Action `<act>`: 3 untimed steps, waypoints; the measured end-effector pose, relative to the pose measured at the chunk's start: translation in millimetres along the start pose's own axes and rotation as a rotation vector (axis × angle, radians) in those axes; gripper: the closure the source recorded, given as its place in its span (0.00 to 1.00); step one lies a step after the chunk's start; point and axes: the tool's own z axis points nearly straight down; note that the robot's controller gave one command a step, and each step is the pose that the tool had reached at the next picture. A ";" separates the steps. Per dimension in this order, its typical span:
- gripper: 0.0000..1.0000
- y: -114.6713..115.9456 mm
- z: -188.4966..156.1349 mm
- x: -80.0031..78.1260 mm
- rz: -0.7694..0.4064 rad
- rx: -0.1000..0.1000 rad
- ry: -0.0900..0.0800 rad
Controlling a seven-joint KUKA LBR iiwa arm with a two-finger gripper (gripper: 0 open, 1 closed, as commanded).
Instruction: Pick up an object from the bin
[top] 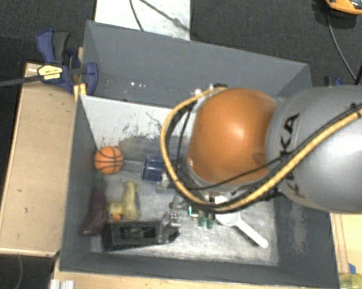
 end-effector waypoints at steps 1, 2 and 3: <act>0.00 -0.9 -3.7 -1.9 0.005 -0.001 -0.008; 0.00 19.8 42.1 0.3 -0.138 -0.001 -0.011; 0.00 44.8 53.6 3.7 -0.456 0.000 -0.008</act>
Offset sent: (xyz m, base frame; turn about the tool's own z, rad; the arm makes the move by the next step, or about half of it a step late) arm -0.0088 0.0621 -0.1411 -0.4325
